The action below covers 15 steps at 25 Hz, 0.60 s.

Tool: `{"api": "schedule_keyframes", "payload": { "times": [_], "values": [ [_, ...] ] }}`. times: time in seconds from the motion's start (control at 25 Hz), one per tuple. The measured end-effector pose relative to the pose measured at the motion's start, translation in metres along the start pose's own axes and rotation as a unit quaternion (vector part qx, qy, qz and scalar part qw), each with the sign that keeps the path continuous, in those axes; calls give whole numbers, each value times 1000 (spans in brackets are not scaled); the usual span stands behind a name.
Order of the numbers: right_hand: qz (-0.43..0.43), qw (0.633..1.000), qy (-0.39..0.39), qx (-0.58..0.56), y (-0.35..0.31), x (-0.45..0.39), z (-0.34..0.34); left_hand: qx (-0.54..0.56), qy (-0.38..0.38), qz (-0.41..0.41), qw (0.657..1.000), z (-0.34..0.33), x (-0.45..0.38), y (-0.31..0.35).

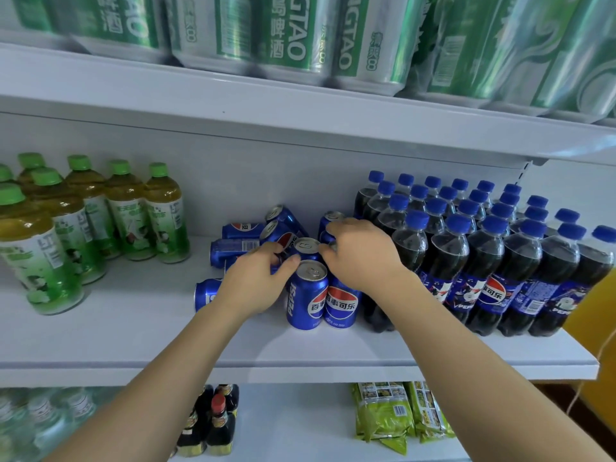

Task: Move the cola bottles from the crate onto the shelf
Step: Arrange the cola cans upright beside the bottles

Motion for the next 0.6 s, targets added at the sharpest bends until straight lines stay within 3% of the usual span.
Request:
{"api": "schedule_keyframes", "payload": {
  "times": [0.12, 0.24, 0.44, 0.6],
  "values": [
    [-18, 996, -78, -45, 1, -28, -21, -26, 3, -2, 1000, 8, 1, -10],
    [-30, 983, -163, -82, -1, -46, -40, -33, -42, -23, 998, 7, 0, -10],
    [32, 968, -227, -99, -7, -65, -51, 38, -188, -28, 981, -9, -3, -3],
    [61, 966, -227, -109, -5, -75, -54, 45, -199, -36, 978, -10, -5, -1]
  ]
}}
Point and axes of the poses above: each hand's wrist, its own x-axis away from the middle knuckle, its own z-axis out of the back of the hand, y = z × x, the point moved 5 cm from there along -x, towards the middle knuckle, and after that the axes turned 2 degrees about x, right-handed, at the moved point
